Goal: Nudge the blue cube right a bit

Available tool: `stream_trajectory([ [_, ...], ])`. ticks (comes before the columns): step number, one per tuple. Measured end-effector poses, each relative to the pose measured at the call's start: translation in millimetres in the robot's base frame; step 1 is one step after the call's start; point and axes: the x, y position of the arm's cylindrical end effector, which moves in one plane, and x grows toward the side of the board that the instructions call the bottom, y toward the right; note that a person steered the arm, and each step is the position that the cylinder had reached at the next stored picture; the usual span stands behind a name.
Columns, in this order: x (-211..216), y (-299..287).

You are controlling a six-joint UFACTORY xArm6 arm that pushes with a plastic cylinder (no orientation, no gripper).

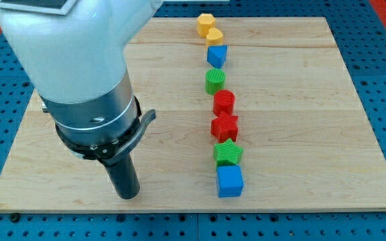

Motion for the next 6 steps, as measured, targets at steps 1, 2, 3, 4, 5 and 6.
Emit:
stream_trajectory([
  [1,0.0,0.0],
  [2,2.1,-4.5],
  [3,3.8,5.7],
  [4,8.7,64.1],
  [5,15.0,106.1],
  [6,18.4,133.8],
])
